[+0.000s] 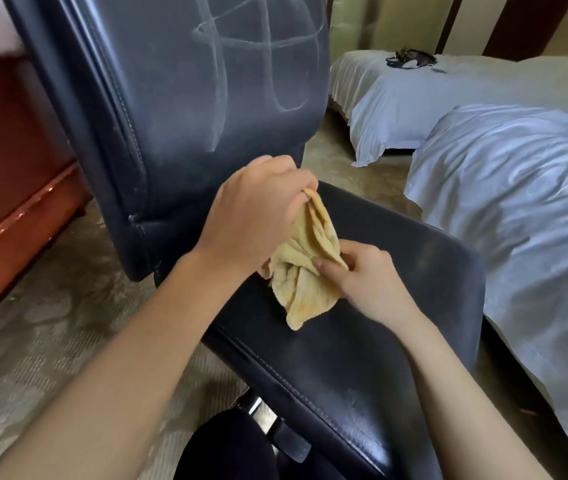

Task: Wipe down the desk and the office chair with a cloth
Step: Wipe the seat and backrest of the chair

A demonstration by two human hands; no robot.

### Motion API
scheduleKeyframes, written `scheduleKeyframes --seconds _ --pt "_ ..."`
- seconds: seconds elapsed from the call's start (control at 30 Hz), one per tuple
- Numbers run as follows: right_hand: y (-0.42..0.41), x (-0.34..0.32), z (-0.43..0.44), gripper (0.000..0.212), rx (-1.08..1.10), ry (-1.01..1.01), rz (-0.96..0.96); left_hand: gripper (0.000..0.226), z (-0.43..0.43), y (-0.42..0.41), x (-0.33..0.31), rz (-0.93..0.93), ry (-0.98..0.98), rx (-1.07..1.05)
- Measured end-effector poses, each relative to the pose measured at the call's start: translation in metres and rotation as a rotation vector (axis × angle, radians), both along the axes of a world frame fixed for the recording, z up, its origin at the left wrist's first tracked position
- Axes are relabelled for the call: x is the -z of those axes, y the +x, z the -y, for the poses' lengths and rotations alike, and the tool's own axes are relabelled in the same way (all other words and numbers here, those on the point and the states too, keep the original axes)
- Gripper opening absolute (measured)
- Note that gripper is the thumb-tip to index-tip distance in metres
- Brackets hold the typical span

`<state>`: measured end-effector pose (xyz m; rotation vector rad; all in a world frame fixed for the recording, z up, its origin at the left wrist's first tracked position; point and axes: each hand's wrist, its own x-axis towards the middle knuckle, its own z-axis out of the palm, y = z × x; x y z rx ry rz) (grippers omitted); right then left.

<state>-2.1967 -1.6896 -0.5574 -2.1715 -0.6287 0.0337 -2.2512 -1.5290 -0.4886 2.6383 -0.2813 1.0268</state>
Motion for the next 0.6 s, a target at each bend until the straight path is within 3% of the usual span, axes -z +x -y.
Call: scheduleKeyframes --seconds 0.1,0.17,0.37,0.5,0.6 --pt "0.015 -0.018 0.003 0.019 -0.094 0.125 -0.322 0.02 -0.019 -0.002 -0.009 -0.052 -0.012 -0.024" --pt "0.022 -0.023 0.005 0.026 -0.244 0.076 -0.509 0.02 -0.027 -0.003 -0.01 -0.067 -0.024 -0.032" --pt "0.024 -0.008 -0.004 0.031 -0.25 -0.006 -0.497 0.021 -0.036 -0.006 0.005 -0.181 -0.119 -0.051" --pt "0.021 -0.007 -0.001 0.046 -0.527 -0.117 -0.643 0.018 -0.047 -0.007 0.009 -0.226 -0.219 -0.014" --pt "0.021 -0.013 0.003 0.037 -0.605 -0.126 -0.565 0.016 -0.057 -0.008 0.008 -0.237 -0.219 -0.001"
